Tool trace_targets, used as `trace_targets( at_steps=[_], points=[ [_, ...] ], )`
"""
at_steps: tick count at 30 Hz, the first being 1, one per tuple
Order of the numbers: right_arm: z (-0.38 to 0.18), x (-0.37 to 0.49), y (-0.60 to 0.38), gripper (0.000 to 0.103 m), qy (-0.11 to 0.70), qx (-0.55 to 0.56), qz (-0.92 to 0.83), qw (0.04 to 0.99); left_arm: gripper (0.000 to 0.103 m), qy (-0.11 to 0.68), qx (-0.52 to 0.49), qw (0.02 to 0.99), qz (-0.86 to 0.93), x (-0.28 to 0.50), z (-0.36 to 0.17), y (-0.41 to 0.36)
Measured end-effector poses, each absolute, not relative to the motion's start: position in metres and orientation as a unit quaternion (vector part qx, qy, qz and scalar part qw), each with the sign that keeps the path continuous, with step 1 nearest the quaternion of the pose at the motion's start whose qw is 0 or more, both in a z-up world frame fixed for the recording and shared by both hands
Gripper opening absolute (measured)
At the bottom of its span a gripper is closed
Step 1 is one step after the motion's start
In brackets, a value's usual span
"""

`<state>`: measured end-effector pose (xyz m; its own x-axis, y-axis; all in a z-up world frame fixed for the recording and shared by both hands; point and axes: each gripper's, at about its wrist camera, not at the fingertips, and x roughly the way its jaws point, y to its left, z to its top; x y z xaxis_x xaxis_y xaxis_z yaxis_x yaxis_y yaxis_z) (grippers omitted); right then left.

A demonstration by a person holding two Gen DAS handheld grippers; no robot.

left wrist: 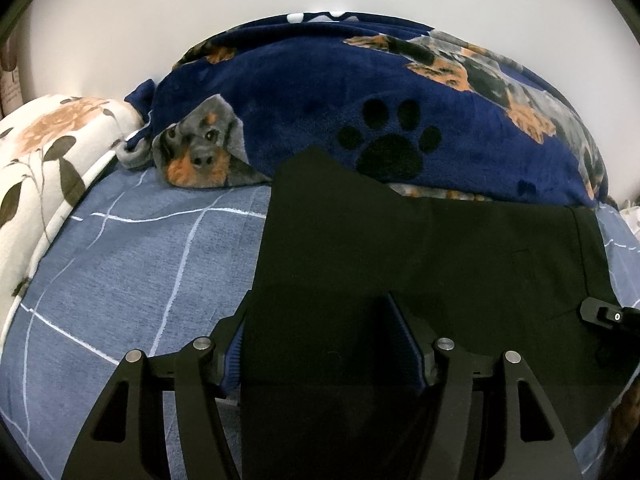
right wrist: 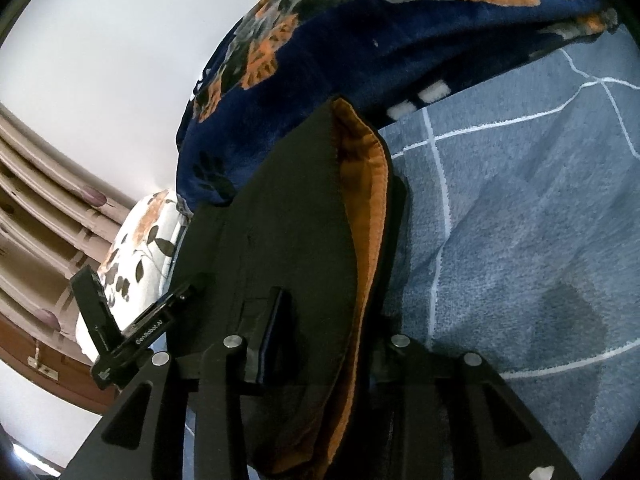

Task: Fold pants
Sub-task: 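Lower the folded black trousers onto the sheet below the dog-print blanket with both grippers, then press the folded trousers flat against the sheet with both grippers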

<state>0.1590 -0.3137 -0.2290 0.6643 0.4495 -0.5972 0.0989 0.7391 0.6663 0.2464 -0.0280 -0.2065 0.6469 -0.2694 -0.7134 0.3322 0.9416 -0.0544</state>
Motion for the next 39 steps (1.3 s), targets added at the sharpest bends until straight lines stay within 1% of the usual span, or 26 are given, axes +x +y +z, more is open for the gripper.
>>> trace_targets(
  at_steps=[7,10,15,17,22,25,27,39],
  points=[
    [-0.221,0.159,-0.301,0.034,0.396,0.297,0.076,0.865,0.064,0.386,0.041,0.907,-0.165,0.247,-0.206,-0.028],
    [-0.216,0.158,-0.292,0.038,0.397,0.259,0.057,0.879,0.064,0.386,0.041,0.907,-0.165,0.246,-0.207,-0.028],
    [-0.211,0.157,-0.276,0.048,0.400,0.198,0.031,0.894,0.064,0.386,0.042,0.907,-0.164,0.247,-0.207,-0.027],
    [-0.210,0.156,-0.272,0.050,0.399,0.183,0.023,0.898,0.064,0.386,0.042,0.907,-0.164,0.247,-0.207,-0.027],
    [-0.209,0.156,-0.270,0.051,0.399,0.174,0.016,0.900,0.065,0.386,0.042,0.907,-0.164,0.246,-0.207,-0.027],
    [-0.209,0.156,-0.265,0.053,0.399,0.163,0.009,0.902,0.065,0.385,0.042,0.907,-0.164,0.246,-0.207,-0.027],
    [-0.209,0.158,-0.262,0.056,0.400,0.155,0.007,0.903,0.065,0.386,0.042,0.907,-0.163,0.246,-0.207,-0.028],
    [-0.210,0.159,-0.255,0.064,0.406,0.136,0.004,0.904,0.065,0.384,0.046,0.908,-0.161,0.247,-0.206,-0.025]
  ],
)
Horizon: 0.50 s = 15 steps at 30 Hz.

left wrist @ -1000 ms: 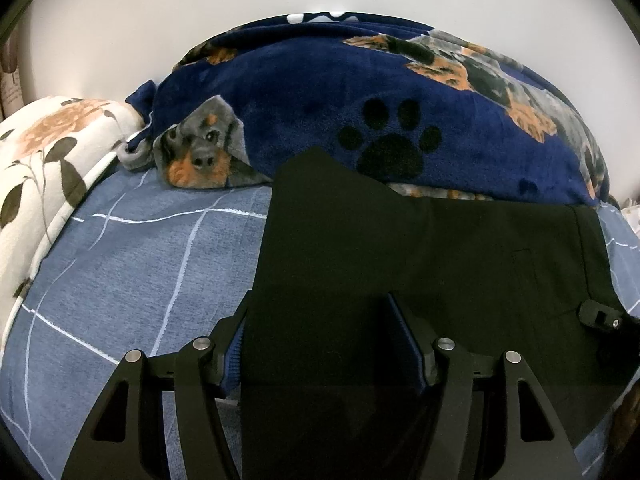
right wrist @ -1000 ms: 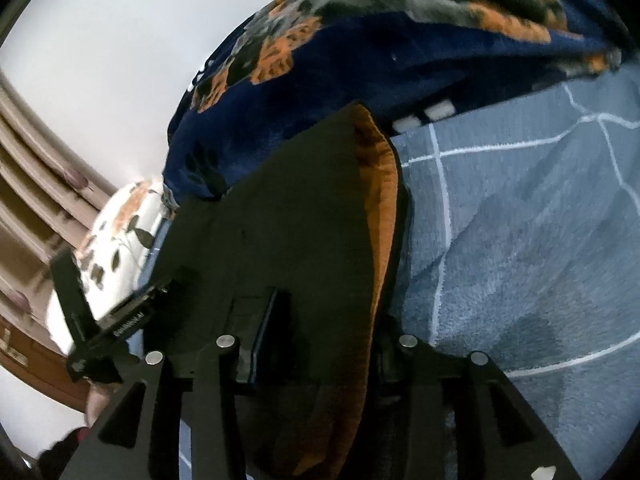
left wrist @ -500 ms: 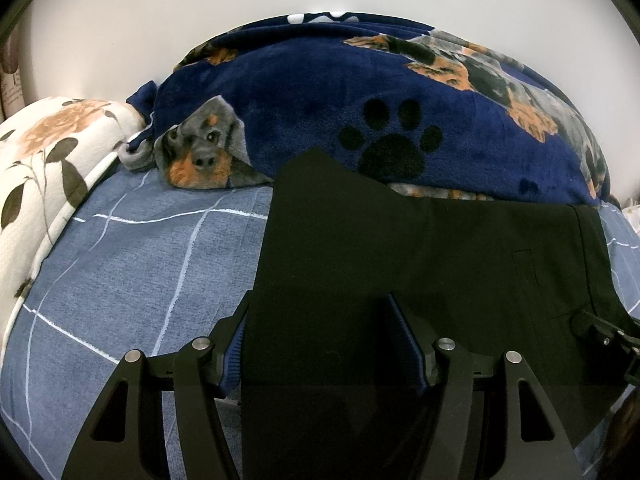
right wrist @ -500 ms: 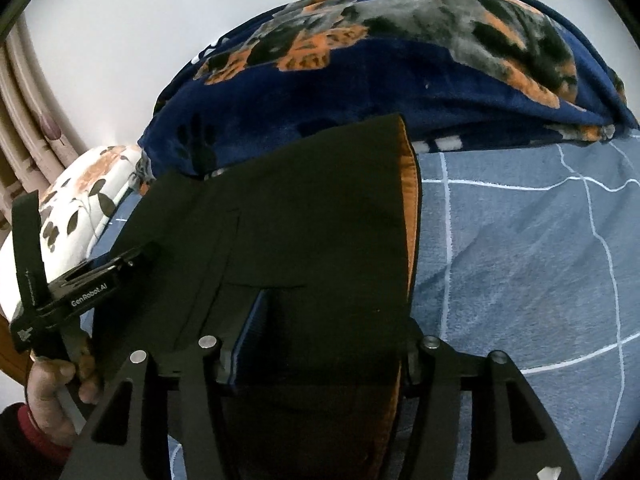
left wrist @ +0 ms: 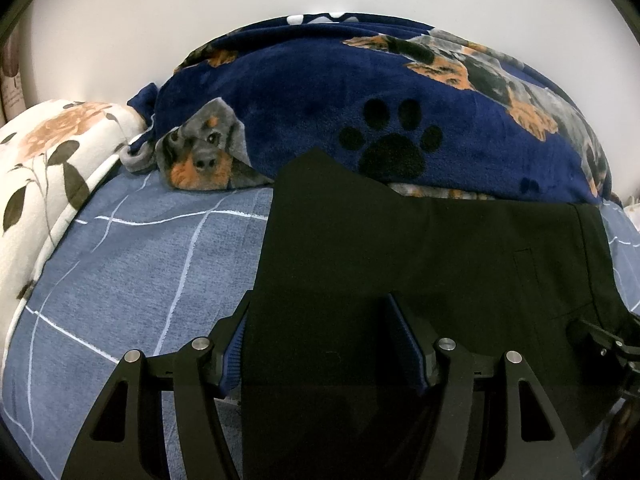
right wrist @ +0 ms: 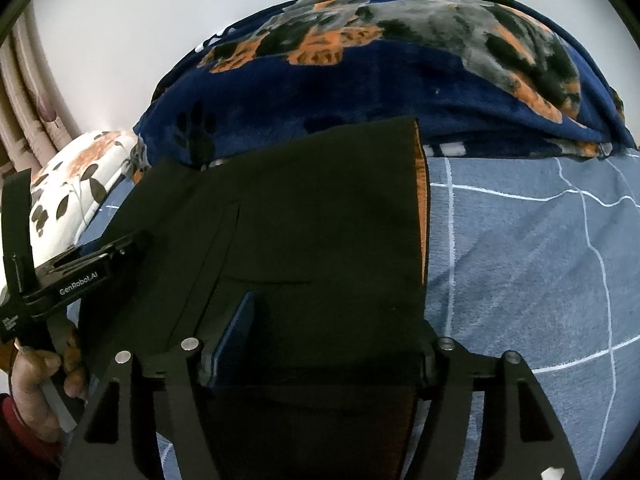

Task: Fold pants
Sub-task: 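Press the folded trousers flat against the sheet with both grippers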

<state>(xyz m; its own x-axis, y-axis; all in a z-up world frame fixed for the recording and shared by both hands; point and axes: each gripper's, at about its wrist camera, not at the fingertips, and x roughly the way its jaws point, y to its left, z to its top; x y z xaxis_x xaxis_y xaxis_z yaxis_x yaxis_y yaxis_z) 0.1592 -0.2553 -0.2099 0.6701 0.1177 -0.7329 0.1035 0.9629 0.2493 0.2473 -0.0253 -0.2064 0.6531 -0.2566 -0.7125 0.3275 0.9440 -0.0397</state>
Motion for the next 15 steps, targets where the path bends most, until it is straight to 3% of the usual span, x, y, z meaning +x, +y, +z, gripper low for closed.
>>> trace_targets(
  at_steps=[15],
  points=[
    [-0.2097,0.1610,-0.2533,0.069,0.408,0.131,0.005,0.903,0.065,0.383,0.048,0.908,-0.159,0.2477,-0.2066,-0.0247]
  ],
)
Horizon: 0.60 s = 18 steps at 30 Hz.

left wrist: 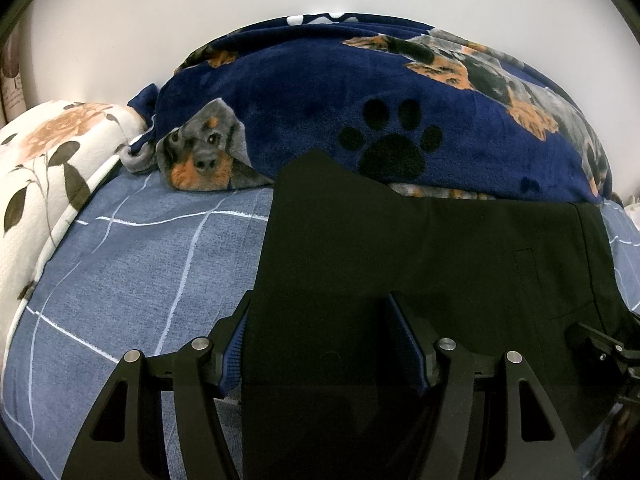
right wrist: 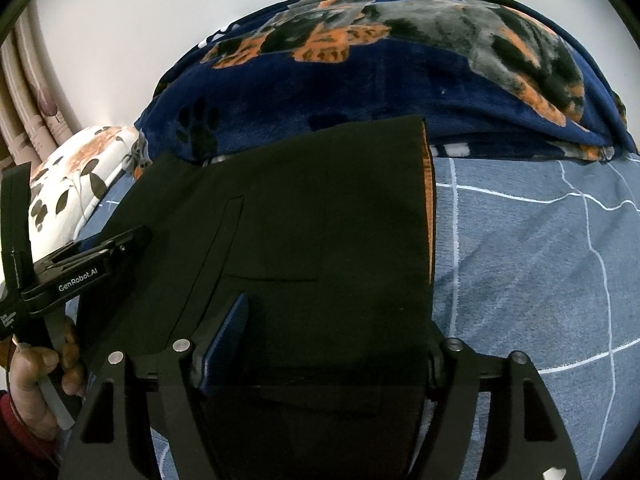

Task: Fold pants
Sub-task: 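Press the folded trousers flat against the sheet with both grippers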

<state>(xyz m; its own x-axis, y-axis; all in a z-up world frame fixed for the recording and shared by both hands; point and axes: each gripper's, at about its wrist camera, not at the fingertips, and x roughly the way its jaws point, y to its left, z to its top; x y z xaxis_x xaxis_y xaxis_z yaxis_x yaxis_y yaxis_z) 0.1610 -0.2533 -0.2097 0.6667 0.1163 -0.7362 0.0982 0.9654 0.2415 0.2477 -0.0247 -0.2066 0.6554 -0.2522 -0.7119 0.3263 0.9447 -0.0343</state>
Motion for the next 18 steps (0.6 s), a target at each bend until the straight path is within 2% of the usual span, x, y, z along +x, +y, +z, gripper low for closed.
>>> trace_targets(
  at_steps=[18],
  points=[
    [-0.2118,0.1608,-0.2505,0.074,0.410,0.127,0.006,0.903,0.065,0.383,0.049,0.909,-0.155,0.2475,-0.2057,-0.0254]
  ],
)
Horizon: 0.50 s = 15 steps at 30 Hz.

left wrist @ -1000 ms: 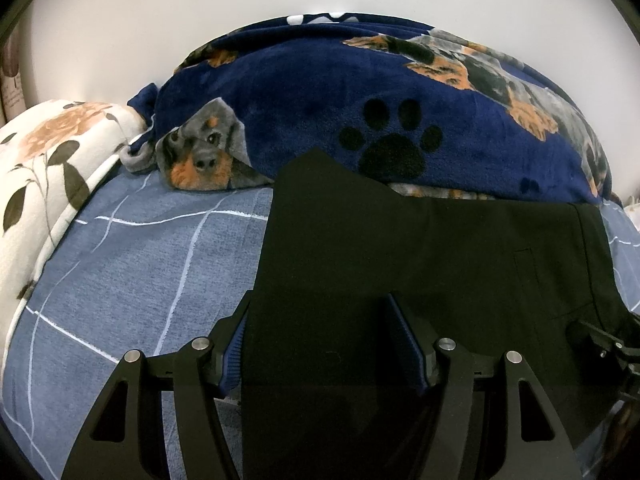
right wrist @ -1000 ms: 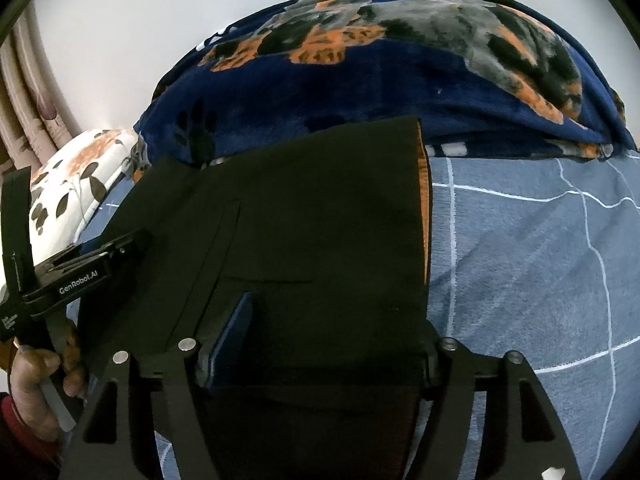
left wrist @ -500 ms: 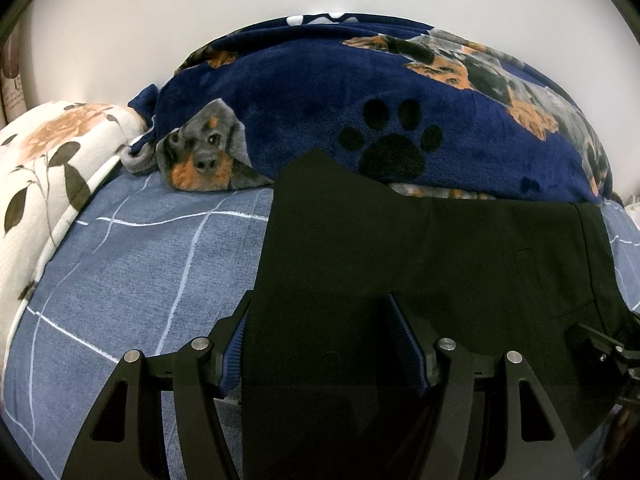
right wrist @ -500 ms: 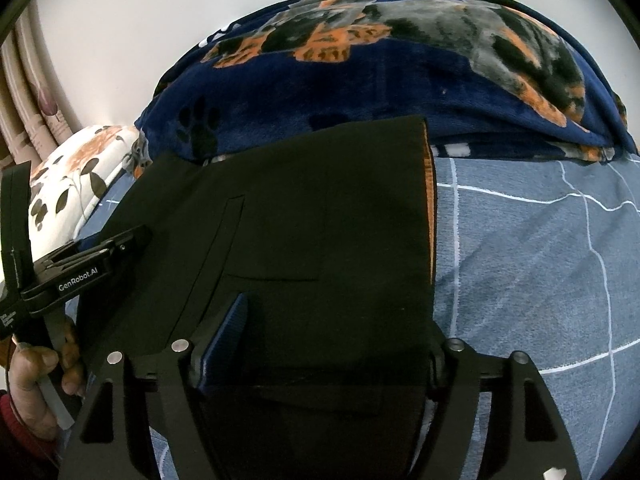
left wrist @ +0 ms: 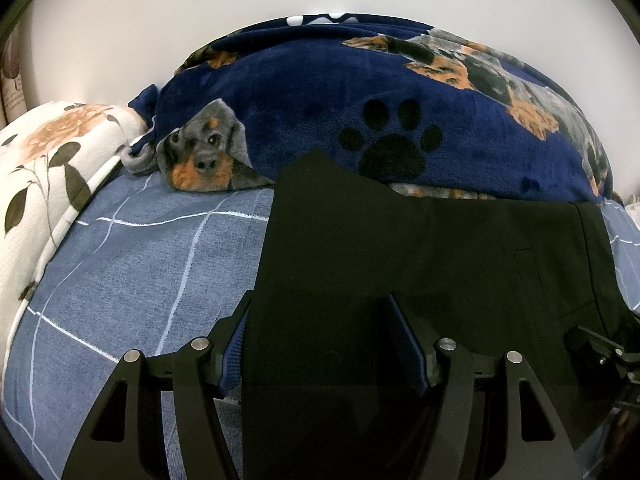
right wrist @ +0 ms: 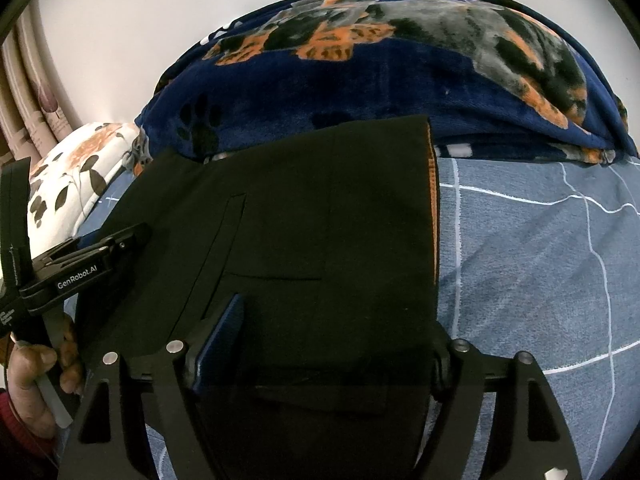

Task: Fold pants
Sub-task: 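Press the folded trousers flat against the sheet with both grippers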

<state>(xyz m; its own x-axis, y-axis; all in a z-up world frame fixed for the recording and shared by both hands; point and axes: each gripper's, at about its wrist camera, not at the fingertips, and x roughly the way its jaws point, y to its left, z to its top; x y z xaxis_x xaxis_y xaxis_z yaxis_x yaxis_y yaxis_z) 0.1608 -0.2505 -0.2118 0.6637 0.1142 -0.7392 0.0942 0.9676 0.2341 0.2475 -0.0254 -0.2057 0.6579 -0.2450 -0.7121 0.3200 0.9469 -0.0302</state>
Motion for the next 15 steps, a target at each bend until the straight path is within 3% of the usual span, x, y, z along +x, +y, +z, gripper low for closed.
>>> trace_targets(
  at_steps=[15],
  points=[
    [-0.2121,0.1612,-0.2503,0.078,0.411,0.125,0.005,0.903,0.066,0.383,0.050,0.909,-0.154,0.2471,-0.2056,-0.0259]
  ],
)
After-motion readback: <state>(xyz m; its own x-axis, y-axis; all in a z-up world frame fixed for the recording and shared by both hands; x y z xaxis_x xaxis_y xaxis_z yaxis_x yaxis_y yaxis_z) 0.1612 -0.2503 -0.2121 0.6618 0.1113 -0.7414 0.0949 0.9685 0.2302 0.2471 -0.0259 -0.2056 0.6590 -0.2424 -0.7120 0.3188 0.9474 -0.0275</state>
